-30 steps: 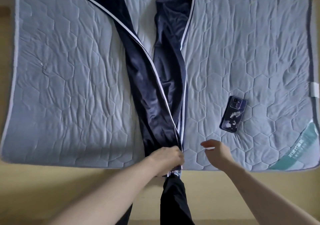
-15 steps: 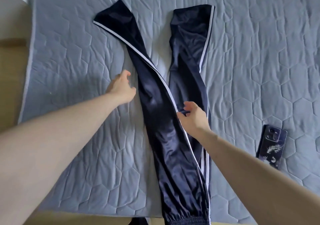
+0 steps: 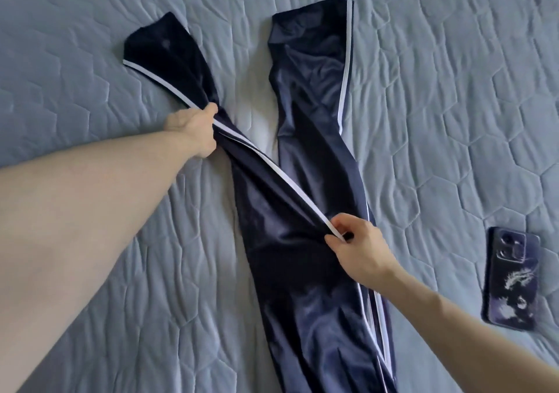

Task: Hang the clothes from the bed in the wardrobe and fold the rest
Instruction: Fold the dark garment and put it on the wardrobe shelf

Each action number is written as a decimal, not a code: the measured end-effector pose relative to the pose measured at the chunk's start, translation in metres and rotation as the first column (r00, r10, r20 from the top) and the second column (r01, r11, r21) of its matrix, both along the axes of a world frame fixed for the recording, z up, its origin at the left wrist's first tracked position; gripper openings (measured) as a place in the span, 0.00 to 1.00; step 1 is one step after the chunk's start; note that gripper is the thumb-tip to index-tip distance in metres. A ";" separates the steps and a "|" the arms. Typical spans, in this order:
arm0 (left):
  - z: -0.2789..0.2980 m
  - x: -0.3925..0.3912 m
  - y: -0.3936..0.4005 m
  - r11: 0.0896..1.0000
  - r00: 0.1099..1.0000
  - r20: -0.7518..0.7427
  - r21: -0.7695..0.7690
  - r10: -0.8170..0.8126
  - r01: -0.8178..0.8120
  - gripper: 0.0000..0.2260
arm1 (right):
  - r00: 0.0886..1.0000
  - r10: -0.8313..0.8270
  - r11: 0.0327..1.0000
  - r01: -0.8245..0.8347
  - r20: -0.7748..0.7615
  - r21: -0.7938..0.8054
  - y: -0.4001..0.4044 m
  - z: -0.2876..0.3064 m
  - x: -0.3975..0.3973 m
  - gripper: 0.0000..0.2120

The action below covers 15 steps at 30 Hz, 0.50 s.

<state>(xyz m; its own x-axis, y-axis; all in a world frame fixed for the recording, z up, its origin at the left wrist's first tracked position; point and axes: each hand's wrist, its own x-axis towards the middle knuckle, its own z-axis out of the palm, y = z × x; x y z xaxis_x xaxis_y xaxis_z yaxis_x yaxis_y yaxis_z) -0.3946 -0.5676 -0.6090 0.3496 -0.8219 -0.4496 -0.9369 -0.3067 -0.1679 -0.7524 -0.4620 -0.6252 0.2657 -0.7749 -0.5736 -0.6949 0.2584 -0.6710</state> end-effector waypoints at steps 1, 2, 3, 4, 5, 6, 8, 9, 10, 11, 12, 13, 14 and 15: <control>0.003 0.006 -0.003 1.000 1.000 0.026 -0.001 -0.006 0.006 0.23 | 1.000 -0.003 1.000 0.003 -0.007 0.011 0.001 0.004 -0.011 0.07; 0.009 0.011 -0.006 1.000 0.999 0.050 -0.005 -0.005 0.006 0.20 | 1.000 -0.011 1.000 0.012 -0.017 0.019 0.001 0.007 -0.021 0.07; 0.013 0.017 -0.008 1.000 0.998 0.056 -0.019 0.008 -0.007 0.17 | 0.999 -0.024 0.999 0.025 -0.028 0.026 0.003 0.008 -0.029 0.07; 0.022 0.018 -0.014 0.998 0.999 0.041 -0.050 0.025 -0.023 0.15 | 0.998 -0.051 0.998 0.052 -0.038 0.034 0.002 0.013 -0.037 0.08; 0.030 0.018 -0.020 0.994 0.999 0.004 -0.102 0.049 -0.049 0.14 | 0.996 -0.078 0.996 0.080 -0.042 0.042 0.002 0.017 -0.041 0.08; 0.042 0.013 -0.028 0.983 0.996 -0.049 -0.167 0.073 -0.080 0.12 | 0.994 -0.102 0.993 0.104 -0.038 0.054 0.003 0.022 -0.045 0.09; 0.067 -0.004 -0.050 0.930 0.985 -0.152 -0.344 0.079 -0.128 0.11 | 0.993 -0.117 0.991 0.119 -0.034 0.061 0.005 0.031 -0.043 0.10; 0.080 -0.016 -0.063 0.893 0.981 -0.187 -0.430 0.058 -0.135 0.10 | 0.992 -0.119 0.991 0.121 -0.040 0.060 0.006 0.035 -0.041 0.11; 0.093 -0.030 -0.077 0.859 0.978 -0.207 -0.494 0.033 -0.134 0.10 | 0.990 -0.130 0.989 0.133 -0.046 0.058 0.007 0.038 -0.038 0.12; 0.105 -0.045 -0.090 0.834 0.976 -0.216 -0.538 0.005 -0.123 0.10 | 0.988 -0.147 0.987 0.149 -0.043 0.054 0.007 0.041 -0.034 0.13; 0.116 -0.060 -0.104 0.819 0.975 -0.222 -0.564 -0.026 -0.106 0.11 | 0.986 -0.162 0.985 0.163 -0.040 0.052 0.006 0.045 -0.032 0.13; 0.122 -0.074 -0.114 0.810 0.971 -0.232 -0.580 -0.060 -0.088 0.12 | 0.985 -0.167 0.984 0.169 -0.040 0.050 0.006 0.047 -0.029 0.14; 0.126 -0.088 -0.124 0.802 0.965 -0.241 -0.593 -0.099 -0.066 0.12 | 0.984 -0.169 0.984 0.172 -0.046 0.048 0.006 0.047 -0.027 0.14; 0.127 -0.100 -0.131 0.795 0.960 -0.244 -0.606 -0.141 -0.037 0.13 | 0.983 -0.173 0.983 0.176 -0.056 0.044 0.004 0.047 -0.026 0.15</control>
<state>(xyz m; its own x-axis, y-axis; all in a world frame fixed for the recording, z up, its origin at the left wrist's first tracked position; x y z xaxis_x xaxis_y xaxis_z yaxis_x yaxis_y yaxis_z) -0.4944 -0.6988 -0.4816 0.2407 -0.9679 0.0722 -0.9344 -0.2109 0.2869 -0.7783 -0.4579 -0.5778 0.0980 -0.7777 -0.6209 -0.6696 0.4101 -0.6193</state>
